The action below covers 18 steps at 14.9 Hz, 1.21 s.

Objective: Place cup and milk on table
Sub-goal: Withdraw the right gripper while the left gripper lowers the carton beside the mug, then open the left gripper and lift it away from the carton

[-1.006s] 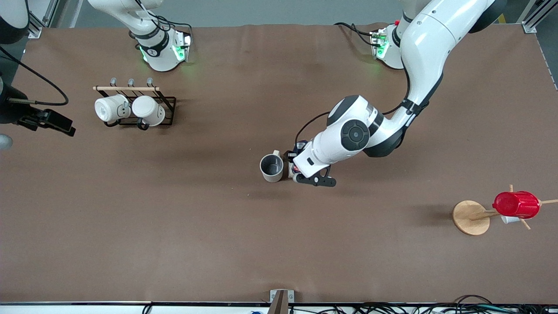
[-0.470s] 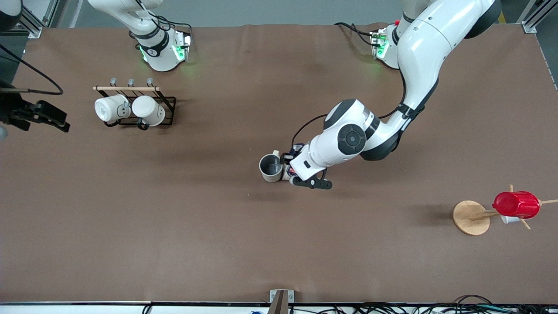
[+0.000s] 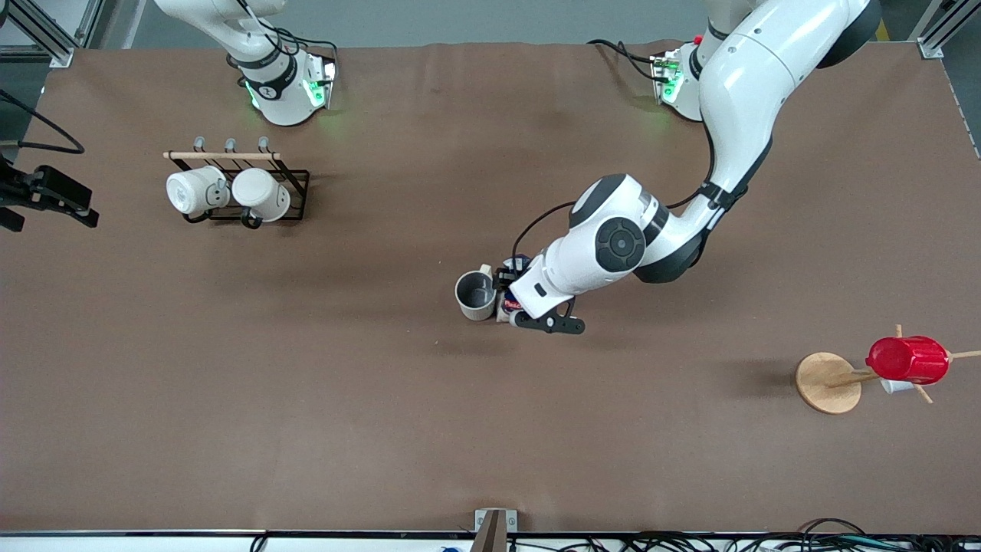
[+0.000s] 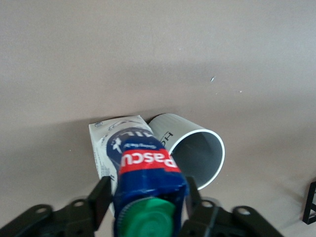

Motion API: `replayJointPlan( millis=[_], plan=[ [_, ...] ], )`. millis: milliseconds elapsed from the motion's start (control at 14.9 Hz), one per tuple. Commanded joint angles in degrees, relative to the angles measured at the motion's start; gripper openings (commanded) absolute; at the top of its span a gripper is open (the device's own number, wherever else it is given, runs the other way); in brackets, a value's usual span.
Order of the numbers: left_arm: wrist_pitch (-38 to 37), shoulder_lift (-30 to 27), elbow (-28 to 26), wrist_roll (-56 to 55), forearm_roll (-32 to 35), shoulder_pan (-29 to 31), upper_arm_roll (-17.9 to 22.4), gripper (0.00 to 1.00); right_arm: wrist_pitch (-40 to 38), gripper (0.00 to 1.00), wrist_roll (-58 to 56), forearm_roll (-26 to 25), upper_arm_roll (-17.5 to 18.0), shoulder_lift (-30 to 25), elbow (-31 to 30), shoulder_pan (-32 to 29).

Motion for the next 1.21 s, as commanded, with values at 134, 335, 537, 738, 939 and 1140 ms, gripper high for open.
replayJointPlan(
  millis=[134, 335, 537, 738, 939, 1140],
  plan=[
    [-7.57, -8.67, 0.34, -1.05, 0.53, 0.73, 0.29, 1.0, -0.39, 1.0, 7.26, 1.27, 0.28, 0.12, 0.44, -0.23],
    [-17.68, -16.14, 0.08, 0.96, 0.97, 0.73, 3.7, 1.0, -0.48, 1.0, 7.9, 1.18, 0.28, 0.12, 0.35, -0.14],
    [-23.93, -22.38, -0.8, 3.86, 0.54, 0.73, 10.81, 1.0, -0.66, 1.0, 7.98, 1.09, 0.28, 0.03, 0.26, 0.12],
    [-25.1, -28.1, -3.6, 6.84, 0.45, 0.73, 17.67, 1.0, -1.27, 1.0, 8.07, 1.09, 0.28, 0.03, 0.09, 0.38],
    [-25.89, -34.86, -8.44, 16.76, 0.01, 0.73, 25.84, 1.0, -0.75, 1.0, 7.98, 1.09, 0.37, -0.23, -1.66, -0.67],
    [-26.15, -39.62, -10.2, 26.25, -2.89, 0.73, 32.97, 1.0, -1.1, 1.0, 7.98, 1.09, 0.54, -1.38, -3.51, -1.19]
  ],
)
